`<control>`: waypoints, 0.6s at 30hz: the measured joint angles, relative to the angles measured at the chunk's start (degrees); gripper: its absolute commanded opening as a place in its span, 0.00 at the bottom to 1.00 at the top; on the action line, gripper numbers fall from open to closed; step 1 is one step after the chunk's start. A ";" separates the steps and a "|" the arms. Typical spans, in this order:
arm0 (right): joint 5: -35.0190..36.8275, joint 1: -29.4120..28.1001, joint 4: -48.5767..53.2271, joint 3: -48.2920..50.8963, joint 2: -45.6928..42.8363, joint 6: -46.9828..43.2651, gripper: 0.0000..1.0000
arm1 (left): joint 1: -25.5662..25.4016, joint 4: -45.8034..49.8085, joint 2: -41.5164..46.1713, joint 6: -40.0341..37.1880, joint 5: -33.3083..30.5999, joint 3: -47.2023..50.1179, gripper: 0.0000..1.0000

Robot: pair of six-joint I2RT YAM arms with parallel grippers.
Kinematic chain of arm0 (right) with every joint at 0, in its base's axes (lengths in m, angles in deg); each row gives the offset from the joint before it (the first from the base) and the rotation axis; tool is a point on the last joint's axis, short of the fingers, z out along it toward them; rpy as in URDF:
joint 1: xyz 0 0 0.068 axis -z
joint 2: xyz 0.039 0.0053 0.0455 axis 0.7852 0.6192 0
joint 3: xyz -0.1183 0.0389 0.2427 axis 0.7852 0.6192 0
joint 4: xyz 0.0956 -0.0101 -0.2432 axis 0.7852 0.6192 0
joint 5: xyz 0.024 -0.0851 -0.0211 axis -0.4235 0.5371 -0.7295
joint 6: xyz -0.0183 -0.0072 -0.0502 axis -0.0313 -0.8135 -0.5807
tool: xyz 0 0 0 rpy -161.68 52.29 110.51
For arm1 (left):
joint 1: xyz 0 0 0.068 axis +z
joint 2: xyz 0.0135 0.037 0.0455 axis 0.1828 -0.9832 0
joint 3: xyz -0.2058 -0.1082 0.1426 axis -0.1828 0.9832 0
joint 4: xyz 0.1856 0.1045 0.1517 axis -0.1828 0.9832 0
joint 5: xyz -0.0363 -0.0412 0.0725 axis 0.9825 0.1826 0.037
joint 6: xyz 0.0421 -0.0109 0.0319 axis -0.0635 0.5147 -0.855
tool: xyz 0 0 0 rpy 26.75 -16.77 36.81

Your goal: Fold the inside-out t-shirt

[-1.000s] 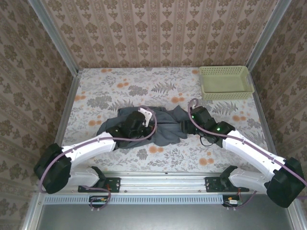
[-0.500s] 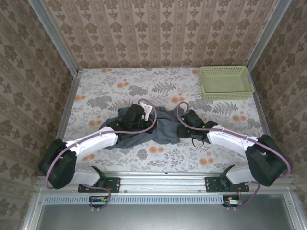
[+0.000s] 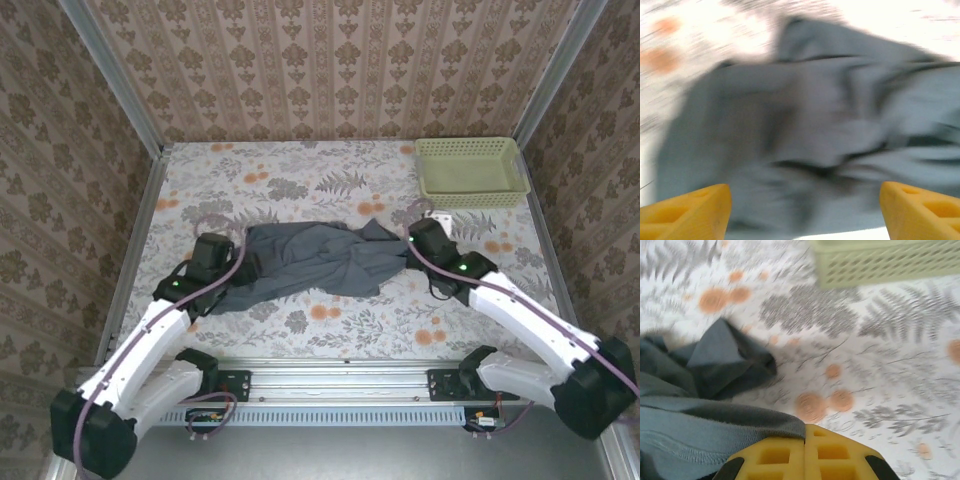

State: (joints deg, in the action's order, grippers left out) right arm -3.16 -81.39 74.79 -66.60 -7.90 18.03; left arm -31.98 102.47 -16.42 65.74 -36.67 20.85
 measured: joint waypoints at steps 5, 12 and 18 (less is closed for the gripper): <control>1.36 2.47 0.94 1.99 -7.52 0.13 0.00 | 6.14 6.23 -4.00 4.09 -0.26 5.29 0.71; 0.81 2.78 1.92 2.47 -7.10 -0.24 0.00 | -6.64 10.54 -8.15 9.64 -1.05 3.96 0.69; -0.15 3.61 1.92 2.75 -6.91 -0.55 0.00 | -18.12 15.82 -8.92 17.29 -3.13 2.34 0.57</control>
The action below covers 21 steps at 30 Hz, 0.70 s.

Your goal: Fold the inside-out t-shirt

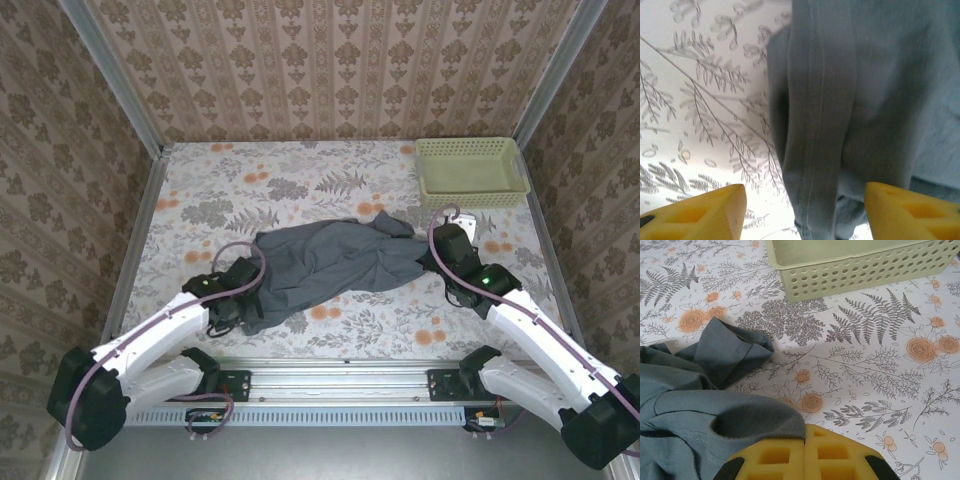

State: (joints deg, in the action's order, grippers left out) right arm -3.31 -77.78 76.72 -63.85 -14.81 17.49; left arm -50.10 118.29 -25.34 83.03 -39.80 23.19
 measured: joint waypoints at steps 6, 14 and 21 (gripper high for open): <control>-0.52 0.92 0.00 0.09 -0.13 -0.07 0.00 | -4.50 1.29 -3.50 4.61 0.24 0.00 0.41; -0.72 1.53 0.46 0.09 -0.74 -0.26 0.00 | -5.46 -0.44 -6.32 6.58 1.07 0.39 0.16; -0.76 3.67 4.68 -3.32 -0.59 -1.27 0.00 | -2.34 -0.81 -4.33 2.43 1.53 -0.83 0.00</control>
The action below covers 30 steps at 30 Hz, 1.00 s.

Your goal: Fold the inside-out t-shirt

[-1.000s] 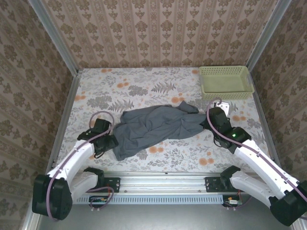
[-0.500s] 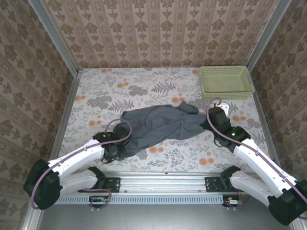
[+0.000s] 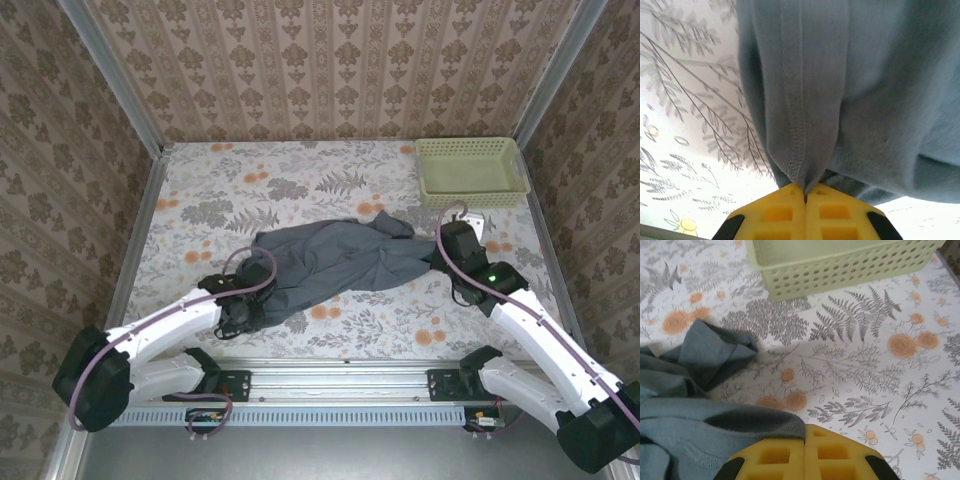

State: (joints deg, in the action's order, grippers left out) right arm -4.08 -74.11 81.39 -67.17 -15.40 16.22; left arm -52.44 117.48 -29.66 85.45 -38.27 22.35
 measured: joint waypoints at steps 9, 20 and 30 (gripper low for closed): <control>-1.07 5.64 6.78 -24.15 3.08 -4.63 0.00 | 22.10 -7.72 9.25 -18.36 5.90 -23.10 0.00; -1.51 6.05 11.80 -59.80 5.22 -10.80 0.00 | 29.64 -20.37 15.54 -26.60 16.46 -44.28 0.00; -5.16 6.05 13.64 -67.17 6.23 -12.26 0.00 | 31.76 -16.79 10.82 -28.59 13.75 -44.13 0.00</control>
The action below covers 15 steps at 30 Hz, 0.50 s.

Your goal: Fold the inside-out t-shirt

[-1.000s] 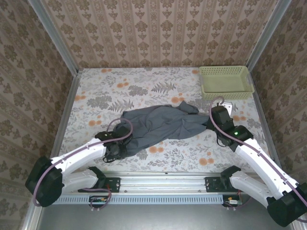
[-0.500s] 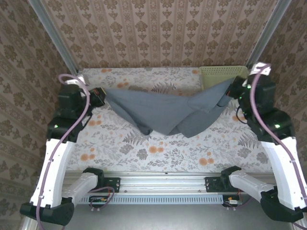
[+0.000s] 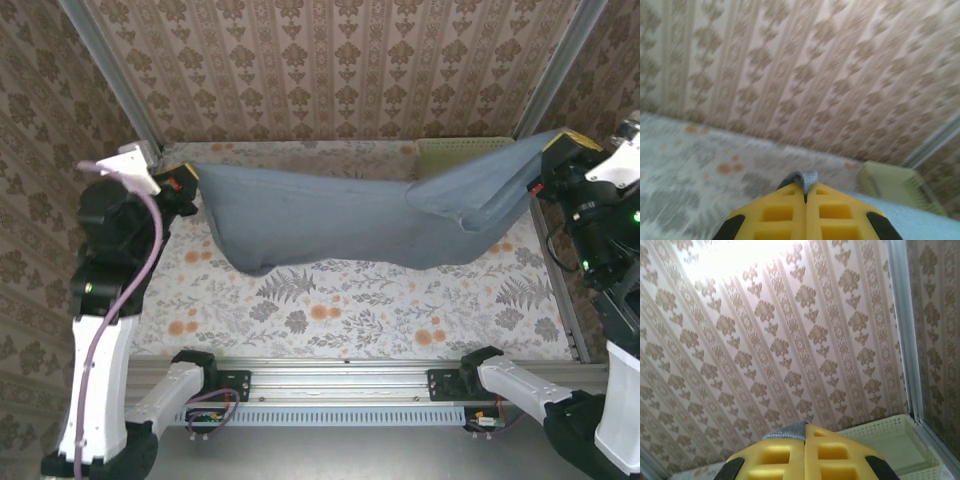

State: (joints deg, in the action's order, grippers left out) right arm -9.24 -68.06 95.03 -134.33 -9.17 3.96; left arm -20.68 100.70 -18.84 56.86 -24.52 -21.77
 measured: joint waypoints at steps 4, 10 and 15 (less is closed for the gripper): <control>-1.64 0.00 2.36 -3.28 5.70 -0.59 0.00 | 2.73 4.07 -6.27 0.00 1.27 -0.42 0.00; -2.60 0.00 5.44 -8.52 7.78 -1.92 0.00 | 3.13 1.03 3.21 -0.02 6.05 0.17 0.00; -3.91 0.00 5.49 -15.96 2.71 -1.95 0.00 | 3.13 -5.53 16.00 -0.33 8.59 0.74 0.00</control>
State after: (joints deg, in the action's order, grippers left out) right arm -13.15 -68.06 100.52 -150.29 -6.46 2.01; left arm -17.56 95.17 -2.84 56.54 -15.93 -21.03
